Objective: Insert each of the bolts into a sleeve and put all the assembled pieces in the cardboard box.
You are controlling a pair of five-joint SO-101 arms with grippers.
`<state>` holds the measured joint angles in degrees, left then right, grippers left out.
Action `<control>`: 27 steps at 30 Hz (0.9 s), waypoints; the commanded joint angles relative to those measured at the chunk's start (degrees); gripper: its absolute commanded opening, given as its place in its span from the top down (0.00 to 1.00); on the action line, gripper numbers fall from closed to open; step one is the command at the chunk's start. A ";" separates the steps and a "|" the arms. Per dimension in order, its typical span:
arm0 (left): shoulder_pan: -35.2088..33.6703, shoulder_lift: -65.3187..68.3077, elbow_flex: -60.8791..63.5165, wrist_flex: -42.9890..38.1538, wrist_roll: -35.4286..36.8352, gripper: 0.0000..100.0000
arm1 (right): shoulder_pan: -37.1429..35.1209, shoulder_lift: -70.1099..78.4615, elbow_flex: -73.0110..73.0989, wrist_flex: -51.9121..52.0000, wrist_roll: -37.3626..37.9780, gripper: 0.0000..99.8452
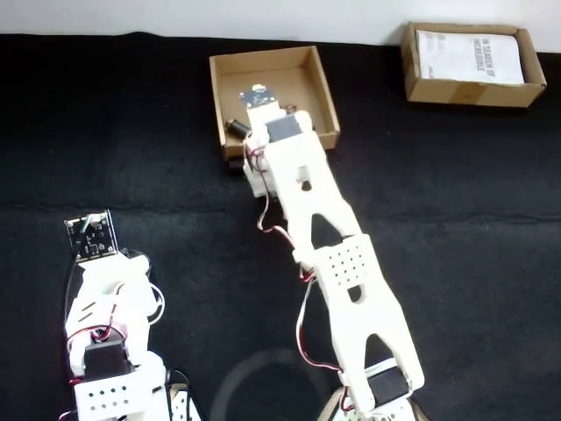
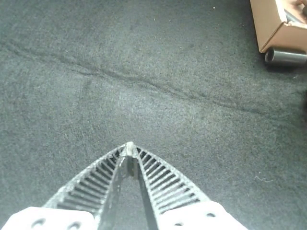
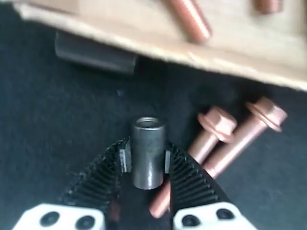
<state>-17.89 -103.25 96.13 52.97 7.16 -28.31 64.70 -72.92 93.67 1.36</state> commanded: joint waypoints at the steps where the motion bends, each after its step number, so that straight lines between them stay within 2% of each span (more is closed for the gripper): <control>1: -0.92 -0.13 1.01 -0.18 -0.09 0.98 | 1.45 -9.54 -9.89 4.00 3.43 0.99; 7: -0.84 -0.13 1.01 -0.18 -0.09 0.98 | 3.12 -16.57 -21.32 7.52 5.89 0.99; 16: -0.84 -0.13 1.01 -0.09 -0.09 0.98 | 7.16 -36.62 -21.67 7.52 5.89 0.99; 20: -0.84 -0.13 1.01 0.09 -0.09 0.98 | 8.66 -47.52 -16.84 7.52 5.98 0.99; 27: -0.48 -0.22 1.01 2.81 -0.09 0.98 | 14.46 -68.18 1.45 7.52 5.98 0.99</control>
<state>-17.89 -103.25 96.13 54.11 7.16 -16.44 7.21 -78.20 100.53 6.81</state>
